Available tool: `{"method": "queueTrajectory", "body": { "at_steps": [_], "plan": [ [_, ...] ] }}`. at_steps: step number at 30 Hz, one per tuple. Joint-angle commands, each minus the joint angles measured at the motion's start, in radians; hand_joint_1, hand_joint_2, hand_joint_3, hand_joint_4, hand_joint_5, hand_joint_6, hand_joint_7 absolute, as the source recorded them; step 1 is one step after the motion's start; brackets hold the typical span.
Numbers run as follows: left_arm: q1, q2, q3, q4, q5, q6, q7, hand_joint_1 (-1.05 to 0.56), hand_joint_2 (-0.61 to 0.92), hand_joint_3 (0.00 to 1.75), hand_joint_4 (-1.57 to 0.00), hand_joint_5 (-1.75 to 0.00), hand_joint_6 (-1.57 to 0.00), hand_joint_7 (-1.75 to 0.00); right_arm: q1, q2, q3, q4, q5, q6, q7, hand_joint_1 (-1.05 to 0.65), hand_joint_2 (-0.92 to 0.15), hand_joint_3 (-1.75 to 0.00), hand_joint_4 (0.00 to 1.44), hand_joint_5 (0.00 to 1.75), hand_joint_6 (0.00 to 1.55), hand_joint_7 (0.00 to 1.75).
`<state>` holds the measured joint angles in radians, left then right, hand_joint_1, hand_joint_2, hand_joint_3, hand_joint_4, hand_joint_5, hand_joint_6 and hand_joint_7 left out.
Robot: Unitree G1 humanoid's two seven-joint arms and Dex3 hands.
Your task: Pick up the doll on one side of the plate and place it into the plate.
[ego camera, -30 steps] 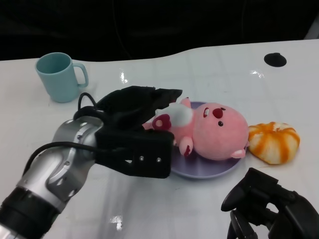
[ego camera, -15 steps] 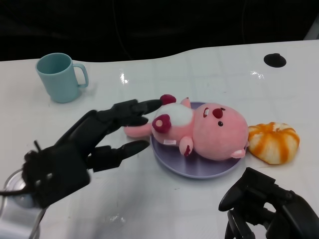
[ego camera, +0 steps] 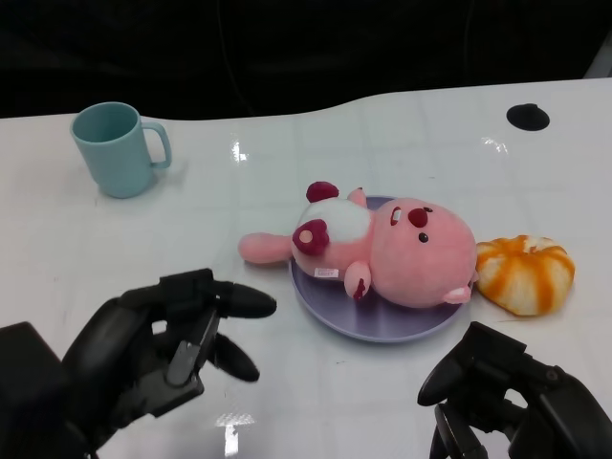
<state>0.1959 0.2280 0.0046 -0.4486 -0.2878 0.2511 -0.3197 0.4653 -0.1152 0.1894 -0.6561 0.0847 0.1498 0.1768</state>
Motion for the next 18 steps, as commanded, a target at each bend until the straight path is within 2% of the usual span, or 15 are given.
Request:
{"method": "queueTrajectory", "body": {
  "at_steps": [1,6,9,13,18],
  "plan": [
    [0.037,0.008,0.015,-0.058,-0.011,0.054,0.022,-0.01,0.52,1.21,-0.72,-1.52,-0.73,-1.07,0.001,-0.005,-0.003,-0.007,-0.001,0.011,-0.006,-0.25,-0.6,-1.11,0.61,1.75,0.5,1.53],
    [0.079,-0.005,0.03,-0.111,-0.037,0.135,0.045,-0.02,0.54,1.26,-0.7,-1.72,-0.69,-1.37,-0.001,-0.01,-0.011,-0.001,0.006,0.002,0.002,-0.25,-0.6,-1.1,0.61,1.75,0.5,1.53],
    [0.084,-0.003,0.033,-0.115,-0.058,0.176,0.042,-0.01,0.56,1.25,-0.77,-1.74,-0.73,-1.45,0.0,-0.013,-0.017,0.001,0.005,-0.002,0.004,-0.25,-0.6,-1.1,0.61,1.75,0.5,1.53],
    [0.072,0.011,0.033,-0.072,-0.074,0.193,0.014,0.0,0.5,1.36,-0.9,-1.75,-0.83,-1.55,0.004,-0.014,-0.027,0.002,0.013,-0.001,0.008,-0.25,-0.61,-1.09,0.61,1.74,0.5,1.53],
    [0.056,0.025,0.031,-0.015,-0.099,0.203,-0.025,-0.03,0.44,1.45,-0.92,-1.75,-0.8,-1.68,0.003,-0.019,-0.042,0.008,0.017,-0.011,0.017,-0.25,-0.61,-1.08,0.61,1.74,0.5,1.52]
  ]
}}
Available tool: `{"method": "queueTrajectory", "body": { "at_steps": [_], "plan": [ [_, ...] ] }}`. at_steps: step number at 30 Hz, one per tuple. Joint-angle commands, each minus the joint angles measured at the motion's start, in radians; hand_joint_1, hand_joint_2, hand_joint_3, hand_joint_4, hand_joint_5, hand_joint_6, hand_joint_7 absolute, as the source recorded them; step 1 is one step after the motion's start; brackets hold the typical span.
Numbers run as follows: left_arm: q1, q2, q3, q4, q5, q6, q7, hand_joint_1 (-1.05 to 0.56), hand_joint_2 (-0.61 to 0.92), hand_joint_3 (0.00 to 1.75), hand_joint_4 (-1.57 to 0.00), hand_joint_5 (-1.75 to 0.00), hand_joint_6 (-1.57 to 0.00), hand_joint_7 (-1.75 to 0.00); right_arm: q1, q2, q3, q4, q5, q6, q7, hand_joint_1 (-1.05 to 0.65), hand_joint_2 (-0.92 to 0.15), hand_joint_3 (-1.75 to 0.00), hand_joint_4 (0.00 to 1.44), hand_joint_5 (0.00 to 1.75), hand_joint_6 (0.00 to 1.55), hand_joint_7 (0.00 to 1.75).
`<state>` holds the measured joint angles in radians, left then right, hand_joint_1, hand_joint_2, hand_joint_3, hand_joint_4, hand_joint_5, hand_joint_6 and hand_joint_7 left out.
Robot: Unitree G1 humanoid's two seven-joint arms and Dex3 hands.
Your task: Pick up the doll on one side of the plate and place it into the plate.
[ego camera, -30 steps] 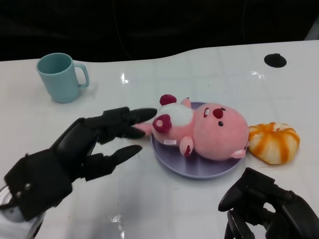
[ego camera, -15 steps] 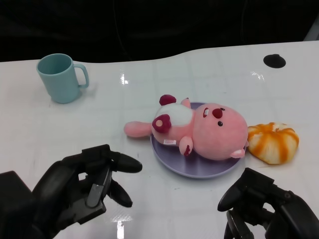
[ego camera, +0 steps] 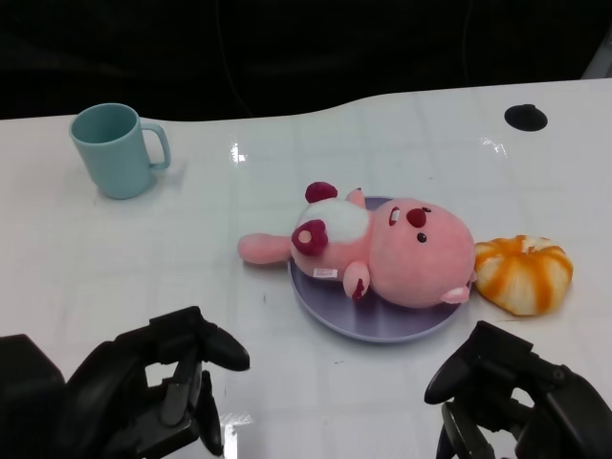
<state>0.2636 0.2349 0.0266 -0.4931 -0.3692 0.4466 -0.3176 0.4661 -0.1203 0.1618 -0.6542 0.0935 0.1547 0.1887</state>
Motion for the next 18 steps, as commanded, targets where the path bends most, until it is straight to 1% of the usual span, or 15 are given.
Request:
{"method": "queueTrajectory", "body": {
  "at_steps": [1,9,18],
  "plan": [
    [-0.016,0.019,0.009,0.037,-0.022,0.021,-0.029,-0.04,0.43,1.45,-0.92,-1.75,-0.8,-1.69,0.003,-0.015,-0.017,0.005,0.007,-0.013,0.005,-0.26,-0.61,-1.08,0.61,1.74,0.5,1.52],
    [-0.044,0.022,0.02,0.038,-0.079,0.126,-0.024,-0.06,0.42,1.44,-0.94,-1.75,-0.79,-1.7,-0.002,-0.013,-0.037,0.012,0.025,-0.013,0.015,-0.26,-0.62,-1.05,0.6,1.73,0.5,1.51],
    [-0.074,0.023,0.04,0.058,-0.126,0.187,-0.035,-0.07,0.43,1.44,-0.94,-1.75,-0.77,-1.74,-0.013,-0.015,-0.047,0.032,0.029,-0.03,0.025,-0.27,-0.62,-1.05,0.61,1.73,0.51,1.5]
  ]
}}
